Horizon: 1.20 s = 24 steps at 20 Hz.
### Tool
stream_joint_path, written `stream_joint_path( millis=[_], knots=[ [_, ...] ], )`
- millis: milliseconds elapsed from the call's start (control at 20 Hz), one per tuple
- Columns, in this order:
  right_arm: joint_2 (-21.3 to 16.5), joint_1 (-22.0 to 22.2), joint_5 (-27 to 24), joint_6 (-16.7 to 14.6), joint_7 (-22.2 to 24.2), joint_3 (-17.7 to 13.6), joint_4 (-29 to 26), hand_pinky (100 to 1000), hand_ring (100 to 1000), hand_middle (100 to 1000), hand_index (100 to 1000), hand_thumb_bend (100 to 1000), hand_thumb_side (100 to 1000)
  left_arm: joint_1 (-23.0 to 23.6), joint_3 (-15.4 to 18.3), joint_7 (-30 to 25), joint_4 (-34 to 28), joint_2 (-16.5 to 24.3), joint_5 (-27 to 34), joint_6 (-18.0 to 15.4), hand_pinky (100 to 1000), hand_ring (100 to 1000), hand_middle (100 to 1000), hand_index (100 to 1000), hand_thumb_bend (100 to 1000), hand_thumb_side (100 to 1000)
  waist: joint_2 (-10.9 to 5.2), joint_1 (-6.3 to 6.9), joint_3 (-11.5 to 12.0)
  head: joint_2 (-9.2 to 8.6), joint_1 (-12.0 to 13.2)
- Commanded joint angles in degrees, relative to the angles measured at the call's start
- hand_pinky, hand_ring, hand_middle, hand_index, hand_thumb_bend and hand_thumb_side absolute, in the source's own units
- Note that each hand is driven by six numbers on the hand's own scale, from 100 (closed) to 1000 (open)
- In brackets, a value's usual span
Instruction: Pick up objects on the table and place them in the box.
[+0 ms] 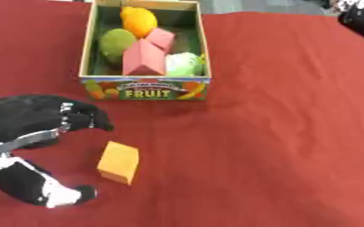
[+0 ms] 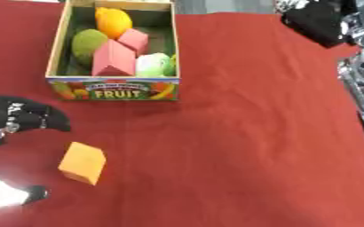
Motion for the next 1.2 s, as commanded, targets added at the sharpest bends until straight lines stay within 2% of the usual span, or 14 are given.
stream_joint_path(
  millis=[50, 600, 950, 1200],
  knots=[
    [-1.3, -0.2, 0.0, 0.2, -0.1, -0.5, -0.8, 841, 824, 738, 863, 100, 568, -0.7, -0.1, -1.1, -0.8, -0.6, -0.2, 1.6, 904, 893, 848, 922, 478, 551, -0.79, 0.61, -0.1, -0.33, 0.2],
    [-0.5, 0.0, -0.2, 0.5, 0.2, -0.2, -0.8, 840, 822, 733, 856, 100, 596, -0.7, -0.1, -4.3, -0.8, -3.6, -4.8, 6.1, 907, 897, 838, 927, 455, 486, -0.42, 0.52, -0.4, -0.72, 0.3],
    [-0.1, 0.0, -0.4, 0.6, 0.2, -0.1, -0.8, 840, 822, 733, 856, 100, 608, -0.1, -0.3, -5.2, 1.8, -5.3, -8.6, 6.4, 906, 901, 866, 921, 384, 404, -0.09, 0.35, -0.7, -1.05, 0.3],
    [0.2, 0.1, -0.5, 0.6, 0.0, -0.2, -0.8, 840, 822, 731, 856, 100, 613, -0.2, -0.9, -5.1, 4.4, -6.4, -9.1, 5.4, 901, 898, 869, 917, 387, 368, 0.0, 0.29, -0.9, -1.1, 0.4]
  ],
)
